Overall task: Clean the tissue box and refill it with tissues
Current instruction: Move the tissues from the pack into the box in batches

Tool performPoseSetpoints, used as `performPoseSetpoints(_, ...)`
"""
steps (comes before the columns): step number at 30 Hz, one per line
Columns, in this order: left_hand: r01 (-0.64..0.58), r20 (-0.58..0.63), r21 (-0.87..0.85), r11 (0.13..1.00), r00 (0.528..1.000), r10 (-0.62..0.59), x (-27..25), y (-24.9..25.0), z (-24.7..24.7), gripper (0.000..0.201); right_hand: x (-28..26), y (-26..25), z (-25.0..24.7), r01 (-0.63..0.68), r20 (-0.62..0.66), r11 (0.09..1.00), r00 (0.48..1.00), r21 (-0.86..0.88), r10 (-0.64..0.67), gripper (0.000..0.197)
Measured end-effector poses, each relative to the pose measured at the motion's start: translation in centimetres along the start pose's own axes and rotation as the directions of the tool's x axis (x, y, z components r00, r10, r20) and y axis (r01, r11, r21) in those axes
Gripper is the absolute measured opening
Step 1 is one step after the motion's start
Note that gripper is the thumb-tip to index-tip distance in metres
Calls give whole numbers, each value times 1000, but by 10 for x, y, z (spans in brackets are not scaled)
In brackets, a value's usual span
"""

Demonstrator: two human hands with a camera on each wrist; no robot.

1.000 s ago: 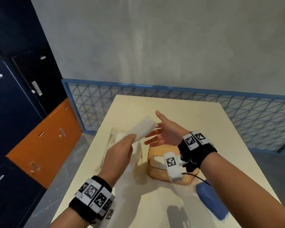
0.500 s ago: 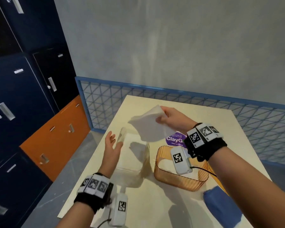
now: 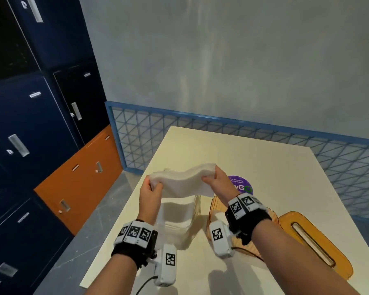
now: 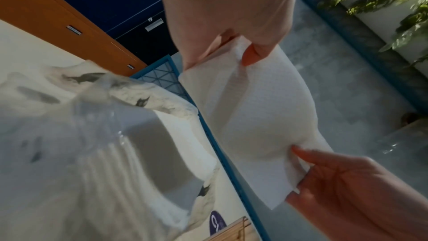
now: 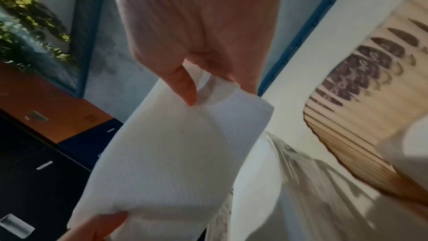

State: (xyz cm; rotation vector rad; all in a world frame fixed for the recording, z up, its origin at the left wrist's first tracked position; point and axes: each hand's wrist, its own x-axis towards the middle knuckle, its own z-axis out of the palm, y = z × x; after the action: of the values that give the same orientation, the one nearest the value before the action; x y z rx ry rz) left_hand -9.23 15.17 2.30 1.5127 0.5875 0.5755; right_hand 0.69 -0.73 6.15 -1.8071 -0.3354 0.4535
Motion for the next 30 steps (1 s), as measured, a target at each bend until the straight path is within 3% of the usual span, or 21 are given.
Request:
performPoseSetpoints(3,5,-16,43,999,1000,-4,-1,-13,-1,25,0,16,7,-33,-6,999,999,30,33,31)
performPoseSetpoints(7,64,17,165,984,998,-67,-1,-37,-2,29,2,38,13,-135,32,985,990,-108,139,38)
performPoseSetpoints(11,33,41,249,968,998,-44,-2,-39,2,21,8,36,18,-102,34,983,994,-152,108,38)
performPoseSetpoints(16,63,-1,210,976,998,-64,3,-38,-5,25,13,38,12,-115,15,967,993,-228,121,40)
performPoseSetpoints(19,81,43,234,969,995,-94,2,-38,-7,31,14,41,12,-142,52,938,985,-316,166,41)
performPoseSetpoints(25,13,53,267,964,998,-28,11,-21,-4,21,15,26,5,-79,-45,963,997,-259,69,36)
performPoseSetpoints(30,-66,98,324,944,995,36,14,3,19,18,1,17,-33,-123,-167,986,981,-116,102,27)
